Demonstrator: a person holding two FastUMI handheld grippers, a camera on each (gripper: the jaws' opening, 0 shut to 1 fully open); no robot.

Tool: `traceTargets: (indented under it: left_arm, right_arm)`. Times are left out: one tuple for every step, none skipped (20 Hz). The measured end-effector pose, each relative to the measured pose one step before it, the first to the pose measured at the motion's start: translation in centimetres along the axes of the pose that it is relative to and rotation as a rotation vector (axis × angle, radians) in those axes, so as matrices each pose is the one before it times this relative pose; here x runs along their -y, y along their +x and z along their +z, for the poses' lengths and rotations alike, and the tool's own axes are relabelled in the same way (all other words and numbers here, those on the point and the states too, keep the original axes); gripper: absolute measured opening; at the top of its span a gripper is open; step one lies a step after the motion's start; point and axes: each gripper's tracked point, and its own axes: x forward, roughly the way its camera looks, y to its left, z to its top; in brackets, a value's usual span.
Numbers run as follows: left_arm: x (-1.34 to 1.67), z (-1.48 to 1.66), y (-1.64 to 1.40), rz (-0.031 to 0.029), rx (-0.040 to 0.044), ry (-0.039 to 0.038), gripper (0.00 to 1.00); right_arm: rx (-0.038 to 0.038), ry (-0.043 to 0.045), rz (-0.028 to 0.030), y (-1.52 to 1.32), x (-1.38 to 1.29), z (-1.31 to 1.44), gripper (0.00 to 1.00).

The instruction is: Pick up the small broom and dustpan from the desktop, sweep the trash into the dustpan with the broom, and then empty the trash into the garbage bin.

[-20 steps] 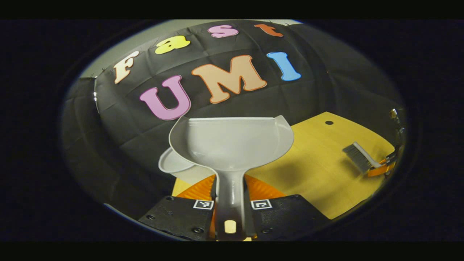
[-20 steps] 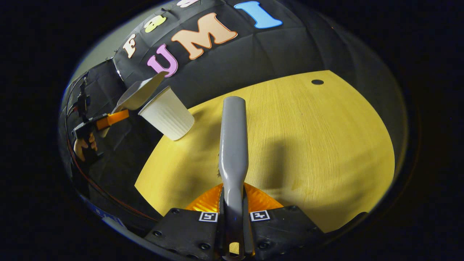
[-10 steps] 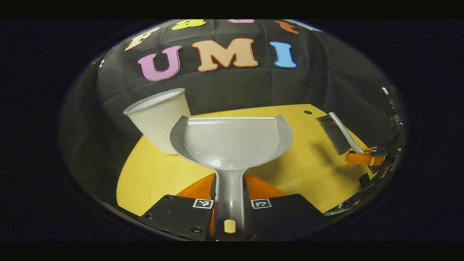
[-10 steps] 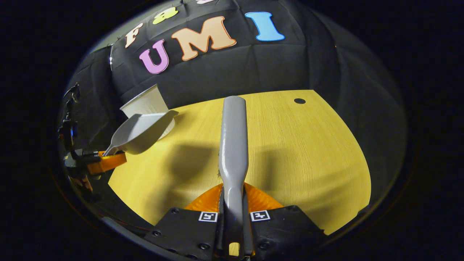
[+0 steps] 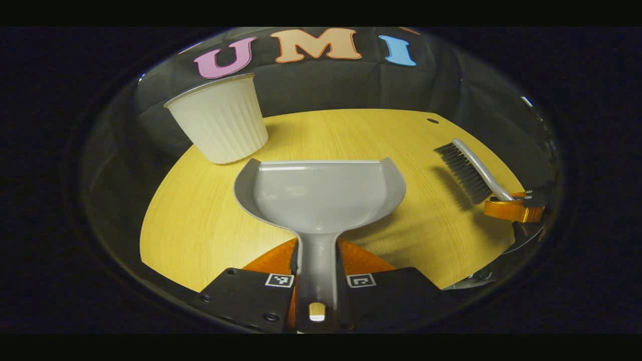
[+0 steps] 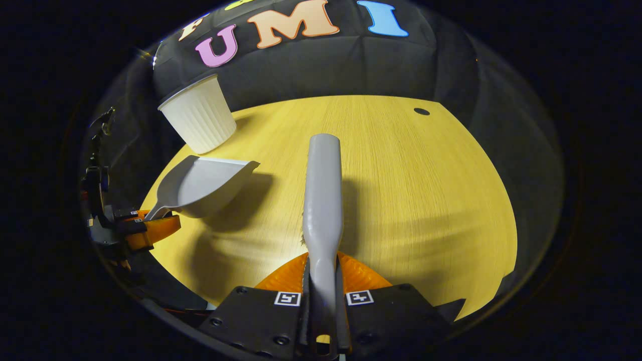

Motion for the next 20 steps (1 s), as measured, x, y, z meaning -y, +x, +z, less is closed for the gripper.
traceTargets:
  left_arm:
    - [-0.047, -0.393, 0.325, -0.00304, -0.00707, 0.00061, 0.24]
    - [-0.168, -0.489, 0.421, -0.0002, -0.00724, 0.00013, 0.24]
    - [-0.119, -0.478, 0.255, -0.00081, -0.00753, -0.00092, 0.24]
    - [-0.145, -0.151, 0.096, -0.00134, -0.00808, -0.00406, 0.24]
    - [-0.065, -0.316, 0.013, -0.00356, -0.0098, -0.00615, 0.26]
    - [0.14, 0.164, -0.225, -0.00628, -0.00435, -0.01285, 0.25]
    - [0.13, 0.206, -0.015, -0.00591, 0.00215, -0.01078, 0.25]
    - [-0.021, 0.044, 0.006, -0.00268, -0.00335, -0.00163, 0.25]
    - [-0.159, 0.051, -0.165, 0.00767, -0.00082, -0.00503, 0.25]
    - [-0.002, -0.033, 0.041, 0.00651, 0.00362, -0.00084, 0.29]
    - [-0.186, -0.142, -0.054, 0.01089, 0.00013, 0.0045, 0.3]
    - [0.177, 0.072, -0.124, -0.0064, 0.00513, 0.00551, 0.31]
    - [-0.202, 0.35, -0.212, 0.00881, 0.01313, 0.00486, 0.33]
    - [0.161, 0.325, -0.184, -0.00758, 0.01017, 0.00396, 0.35]
    - [-0.156, -0.067, -0.084, 0.01024, 0.01004, 0.00876, 0.38]
    - [-0.189, 0.428, -0.362, 0.01069, 0.01588, 0.00981, 0.53]
    - [-0.333, 0.537, -0.392, 0.01792, 0.02285, 0.00797, 0.57]
    - [-0.2, 0.598, -0.366, 0.01161, 0.03347, 0.00894, 0.71]
    - [-0.296, 0.875, -0.933, 0.02306, 0.04161, 0.00431, 0.84]
    - [-0.203, 1.415, -1.175, 0.02336, 0.05853, 0.00507, 0.98]
  right_arm:
    - [-0.01672, -0.00201, -0.00911, -0.12, -0.001, 0.081, 0.17]
    - [-0.01215, -0.00051, -0.008, -0.097, -0.087, 0.166, 0.17]
    - [-0.01135, -0.00228, -0.00791, 0.112, 0.042, -0.111, 0.17]
    - [-0.01586, -0.00453, -0.00702, 0.004, -0.004, -0.076, 0.14]
    - [-0.00935, -0.00422, -0.01003, 0.035, 0.021, 0.048, 0.17]
    - [-0.01455, -0.00343, -0.00786, -0.059, -0.006, -0.091, 0.18]
    - [-0.01614, 0.00079, -0.0039, 0.005, -0.092, -0.009, 0.18]
    - [-0.01075, 0.00474, -0.00424, -0.022, -0.013, 0.08, 0.18]
    - [-0.00617, -0.00081, 0.0003, -0.202, -0.059, 0.143, 0.18]
    - [0.00293, -0.00144, -0.00082, -0.386, 0.025, 0.316, 0.19]
    - [0.00318, 0.00135, -0.004, -0.192, 0.02, 0.167, 0.2]
    - [-0.00321, 0.00278, -0.00533, -0.127, -0.027, 0.034, 0.21]
    - [-0.0018, 0.00455, -0.00243, -0.183, -0.081, 0.165, 0.23]
    - [-0.00235, 0.00482, 0.00235, 0.056, 0.053, -0.201, 0.23]
    - [-0.00351, 0.001, 0.00407, -0.076, -0.177, -0.005, 0.23]
    - [0.00386, 0.00204, 0.0041, -0.247, -0.137, 0.102, 0.23]
    - [0.01294, -0.00165, 0.00774, -0.529, -0.192, 0.208, 0.29]
    - [0.02404, -0.00568, 0.006, -0.714, -0.188, 0.475, 0.36]
    - [0.03444, -0.01137, 0.00018, -0.962, 0.136, 0.45, 0.43]
    - [0.04881, -0.01063, 0.00057, -1.2, 0.19, 0.927, 0.47]
